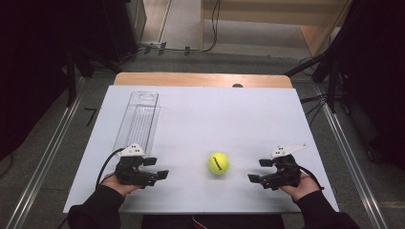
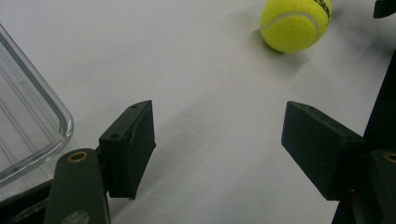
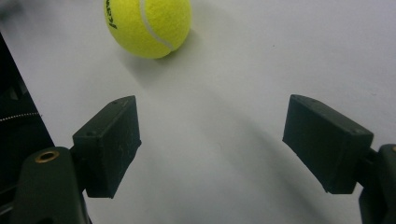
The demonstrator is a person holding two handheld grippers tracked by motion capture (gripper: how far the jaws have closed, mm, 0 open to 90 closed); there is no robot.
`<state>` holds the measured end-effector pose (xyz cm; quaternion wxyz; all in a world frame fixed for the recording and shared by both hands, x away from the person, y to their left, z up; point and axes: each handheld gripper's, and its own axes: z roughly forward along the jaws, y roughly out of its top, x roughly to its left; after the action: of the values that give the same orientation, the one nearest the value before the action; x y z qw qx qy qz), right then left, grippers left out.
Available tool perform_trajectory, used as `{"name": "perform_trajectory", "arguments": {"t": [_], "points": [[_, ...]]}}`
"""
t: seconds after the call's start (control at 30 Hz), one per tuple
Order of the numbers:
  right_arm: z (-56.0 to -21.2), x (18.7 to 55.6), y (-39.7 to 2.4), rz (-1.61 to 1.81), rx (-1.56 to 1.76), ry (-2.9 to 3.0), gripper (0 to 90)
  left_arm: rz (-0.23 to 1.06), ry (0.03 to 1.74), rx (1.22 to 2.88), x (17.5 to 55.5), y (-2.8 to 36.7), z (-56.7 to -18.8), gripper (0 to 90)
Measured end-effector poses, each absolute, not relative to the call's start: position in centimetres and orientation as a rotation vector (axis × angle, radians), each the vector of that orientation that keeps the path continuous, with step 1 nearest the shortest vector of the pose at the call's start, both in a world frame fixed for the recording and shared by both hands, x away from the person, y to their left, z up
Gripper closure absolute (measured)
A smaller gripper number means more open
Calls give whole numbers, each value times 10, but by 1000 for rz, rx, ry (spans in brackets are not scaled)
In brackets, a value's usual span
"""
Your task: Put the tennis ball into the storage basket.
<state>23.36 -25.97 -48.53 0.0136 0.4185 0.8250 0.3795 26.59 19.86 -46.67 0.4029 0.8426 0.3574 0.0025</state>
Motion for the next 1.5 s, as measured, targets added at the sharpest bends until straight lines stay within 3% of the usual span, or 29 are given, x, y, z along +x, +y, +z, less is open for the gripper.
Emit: {"name": "perform_trajectory", "arguments": {"t": [0.7,1.13,1.5], "points": [[-485,234,-260,1197,1310,2568,169,-9,896,2135,267,197,-468,263],[-485,233,-260,1200,1310,2570,169,-104,880,2117,269,191,-456,262],[-485,233,-260,1200,1312,2568,169,-105,825,2103,267,180,-450,135]]}}
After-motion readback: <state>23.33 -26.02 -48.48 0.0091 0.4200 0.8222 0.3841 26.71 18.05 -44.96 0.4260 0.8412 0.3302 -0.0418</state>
